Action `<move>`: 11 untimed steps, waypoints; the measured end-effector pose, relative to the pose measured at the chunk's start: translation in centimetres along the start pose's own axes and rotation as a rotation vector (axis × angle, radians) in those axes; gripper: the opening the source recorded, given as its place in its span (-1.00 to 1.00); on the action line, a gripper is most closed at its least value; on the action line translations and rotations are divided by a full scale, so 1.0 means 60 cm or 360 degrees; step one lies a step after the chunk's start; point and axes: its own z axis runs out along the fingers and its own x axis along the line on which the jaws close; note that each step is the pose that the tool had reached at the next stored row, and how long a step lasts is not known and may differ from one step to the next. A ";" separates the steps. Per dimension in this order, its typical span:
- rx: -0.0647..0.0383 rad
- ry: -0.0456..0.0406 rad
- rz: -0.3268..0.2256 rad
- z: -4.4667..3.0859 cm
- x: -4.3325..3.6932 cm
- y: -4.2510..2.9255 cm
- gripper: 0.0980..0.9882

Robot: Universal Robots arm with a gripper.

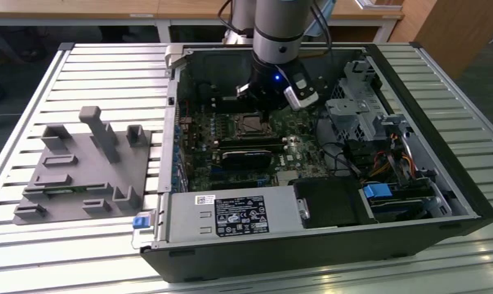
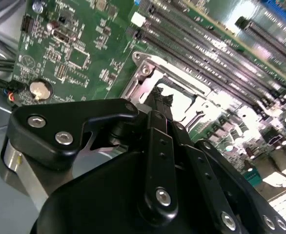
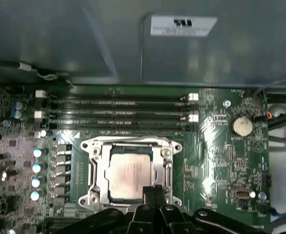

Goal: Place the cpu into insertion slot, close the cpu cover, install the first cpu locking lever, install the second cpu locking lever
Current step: 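Install the second cpu locking lever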

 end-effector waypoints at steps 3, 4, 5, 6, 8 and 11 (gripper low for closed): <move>-0.0002 0.0000 0.0000 -0.001 0.000 -0.009 -0.98; -0.0002 0.0000 0.0000 -0.001 0.000 -0.011 -0.98; -0.0002 0.0000 0.0000 -0.001 0.000 -0.014 -0.98; -0.0002 0.0000 0.0000 -0.002 0.000 -0.017 -0.98; -0.0002 0.0000 0.0000 -0.002 0.000 -0.021 -0.98; -0.0002 0.0000 0.0000 -0.003 0.000 -0.028 -0.98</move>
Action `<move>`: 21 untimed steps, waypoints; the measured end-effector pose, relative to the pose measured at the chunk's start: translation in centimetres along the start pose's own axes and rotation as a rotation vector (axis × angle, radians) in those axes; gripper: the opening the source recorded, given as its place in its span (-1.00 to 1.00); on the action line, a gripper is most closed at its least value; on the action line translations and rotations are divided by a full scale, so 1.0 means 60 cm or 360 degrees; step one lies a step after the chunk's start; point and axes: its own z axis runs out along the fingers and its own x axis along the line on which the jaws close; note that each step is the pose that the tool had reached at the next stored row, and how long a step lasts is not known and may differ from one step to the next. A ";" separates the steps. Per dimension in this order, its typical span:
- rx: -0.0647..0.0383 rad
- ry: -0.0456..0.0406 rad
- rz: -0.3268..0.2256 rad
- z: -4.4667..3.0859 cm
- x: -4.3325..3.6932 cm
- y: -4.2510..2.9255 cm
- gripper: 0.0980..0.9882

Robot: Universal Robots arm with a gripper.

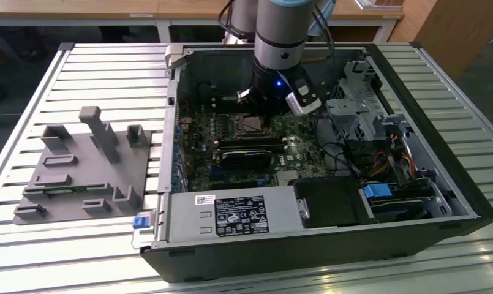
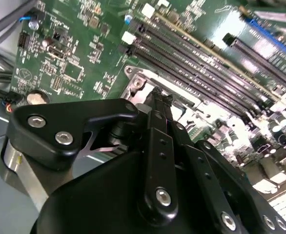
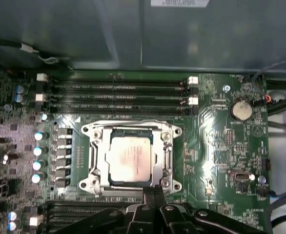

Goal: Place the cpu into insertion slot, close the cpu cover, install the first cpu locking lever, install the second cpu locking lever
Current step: 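Install the second cpu locking lever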

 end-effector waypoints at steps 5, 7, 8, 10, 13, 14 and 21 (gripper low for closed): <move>-0.0001 0.0000 0.0000 -0.001 0.002 -0.013 -0.98; -0.0002 0.0000 0.0000 -0.002 0.006 -0.017 -0.98; -0.0002 0.0000 0.0000 -0.002 0.009 -0.018 -0.98; -0.0003 0.0000 0.0000 -0.002 0.018 -0.020 -0.98; -0.0005 0.0000 0.0000 -0.003 0.035 -0.022 -0.98; -0.0008 0.0000 0.0000 -0.003 0.041 -0.022 -0.98; -0.0023 0.0000 0.0000 0.006 0.061 -0.023 -0.98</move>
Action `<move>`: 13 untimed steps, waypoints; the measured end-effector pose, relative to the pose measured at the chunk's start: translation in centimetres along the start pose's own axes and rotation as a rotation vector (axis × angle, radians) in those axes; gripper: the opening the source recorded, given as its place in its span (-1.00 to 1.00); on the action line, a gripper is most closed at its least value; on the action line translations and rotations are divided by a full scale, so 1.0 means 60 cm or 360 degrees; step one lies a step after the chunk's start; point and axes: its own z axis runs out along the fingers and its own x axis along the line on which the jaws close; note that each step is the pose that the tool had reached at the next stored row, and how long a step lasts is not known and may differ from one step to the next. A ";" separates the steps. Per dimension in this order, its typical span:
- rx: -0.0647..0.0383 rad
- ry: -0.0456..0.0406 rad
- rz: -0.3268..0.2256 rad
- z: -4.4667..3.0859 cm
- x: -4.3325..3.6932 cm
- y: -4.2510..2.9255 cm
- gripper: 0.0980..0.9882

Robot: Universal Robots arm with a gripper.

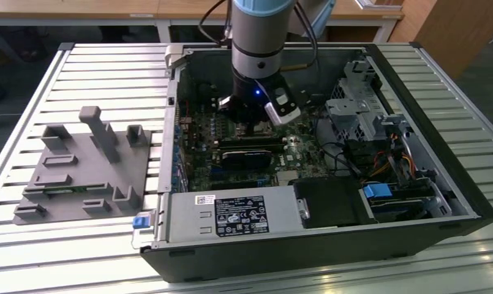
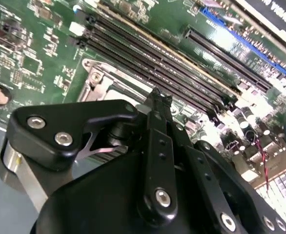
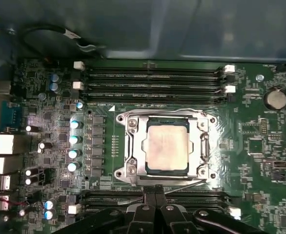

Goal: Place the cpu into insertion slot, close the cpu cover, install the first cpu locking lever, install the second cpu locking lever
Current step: 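Install the second cpu locking lever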

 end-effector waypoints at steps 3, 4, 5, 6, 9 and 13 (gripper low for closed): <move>-0.0005 0.0000 0.0000 0.006 0.003 -0.001 -0.98; -0.0012 0.0000 0.0000 0.006 0.004 -0.003 -0.98; -0.0022 0.0000 0.0000 0.006 0.005 -0.005 -0.98; -0.0032 0.0000 0.0000 0.005 0.006 -0.007 -0.98; -0.0058 0.0000 0.0001 0.004 0.011 -0.014 -0.98; -0.0098 0.0000 0.0002 0.004 0.023 -0.021 -0.98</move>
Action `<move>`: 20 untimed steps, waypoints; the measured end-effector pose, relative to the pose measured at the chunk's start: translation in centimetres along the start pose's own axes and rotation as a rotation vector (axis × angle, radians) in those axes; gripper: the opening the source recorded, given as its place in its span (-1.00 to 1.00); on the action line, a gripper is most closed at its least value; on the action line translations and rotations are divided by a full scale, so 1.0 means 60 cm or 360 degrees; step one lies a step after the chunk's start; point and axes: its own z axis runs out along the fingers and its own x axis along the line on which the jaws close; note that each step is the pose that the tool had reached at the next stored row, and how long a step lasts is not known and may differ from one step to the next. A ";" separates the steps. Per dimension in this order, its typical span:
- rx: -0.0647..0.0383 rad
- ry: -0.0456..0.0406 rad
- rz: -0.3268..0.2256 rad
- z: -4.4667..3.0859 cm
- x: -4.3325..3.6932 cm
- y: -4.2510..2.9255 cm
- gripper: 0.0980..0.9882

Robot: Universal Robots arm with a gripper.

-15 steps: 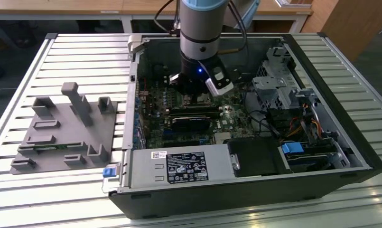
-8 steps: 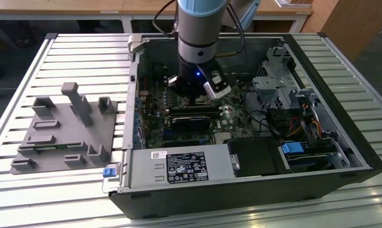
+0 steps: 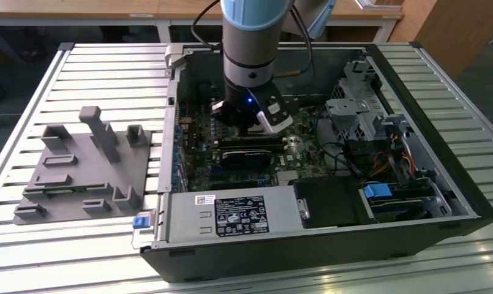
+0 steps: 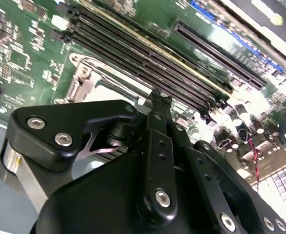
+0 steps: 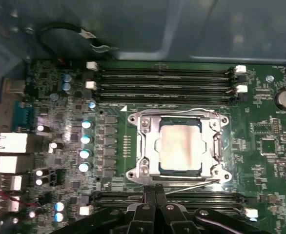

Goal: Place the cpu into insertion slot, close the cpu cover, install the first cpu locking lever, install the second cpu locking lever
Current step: 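Install the second cpu locking lever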

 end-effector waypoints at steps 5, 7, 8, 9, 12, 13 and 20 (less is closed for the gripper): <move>-0.0021 0.0000 0.0000 0.010 0.007 -0.002 -0.98; -0.0026 0.0000 0.0000 0.015 0.009 -0.003 -0.98; -0.0028 0.0000 0.0000 0.016 0.010 -0.004 -0.98; -0.0032 0.0000 0.0000 0.017 0.010 -0.005 -0.98; -0.0057 0.0000 0.0001 0.018 0.011 -0.012 -0.98; -0.0068 0.0000 0.0001 0.017 0.011 -0.015 -0.98; -0.0127 0.0000 0.0002 0.020 0.015 -0.022 -0.98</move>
